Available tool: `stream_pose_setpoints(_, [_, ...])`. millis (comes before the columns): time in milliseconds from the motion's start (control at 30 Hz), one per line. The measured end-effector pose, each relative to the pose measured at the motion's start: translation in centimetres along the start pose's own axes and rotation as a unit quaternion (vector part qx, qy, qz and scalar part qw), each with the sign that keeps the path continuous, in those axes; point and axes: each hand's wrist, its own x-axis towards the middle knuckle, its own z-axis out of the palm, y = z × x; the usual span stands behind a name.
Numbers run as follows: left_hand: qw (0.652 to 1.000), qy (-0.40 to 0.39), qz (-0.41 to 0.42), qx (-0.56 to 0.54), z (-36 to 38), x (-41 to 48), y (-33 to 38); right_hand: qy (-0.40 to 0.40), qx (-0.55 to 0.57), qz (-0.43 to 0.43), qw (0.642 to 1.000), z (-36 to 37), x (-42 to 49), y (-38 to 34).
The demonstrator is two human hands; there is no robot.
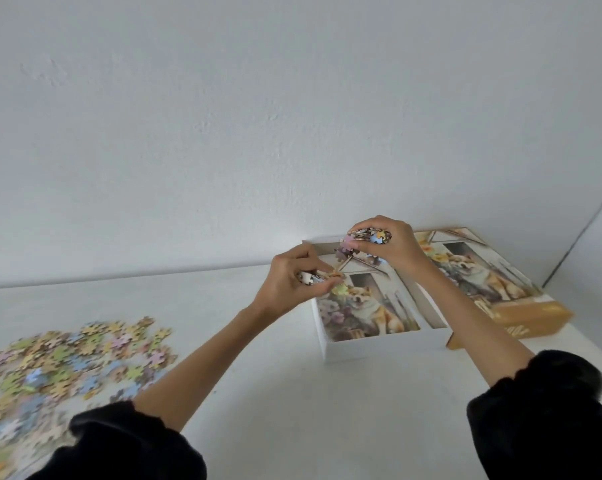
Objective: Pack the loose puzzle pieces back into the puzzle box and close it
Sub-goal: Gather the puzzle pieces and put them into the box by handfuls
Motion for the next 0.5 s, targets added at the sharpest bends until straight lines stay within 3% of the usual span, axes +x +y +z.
stream_pose_setpoints(300, [0.998, -0.039, -0.035, 0.025, 7.6, 2.5, -3.1, -0.047, -0.017, 0.061, 0.997, 1.0, 3.1, 7.8])
stream_pose_setpoints(500, [0.961, -0.221, -0.049, 0.161, 8.6, 3.3, -4.2, -0.080, -0.034, 0.090, 0.992, 2.6, 3.1, 10.4])
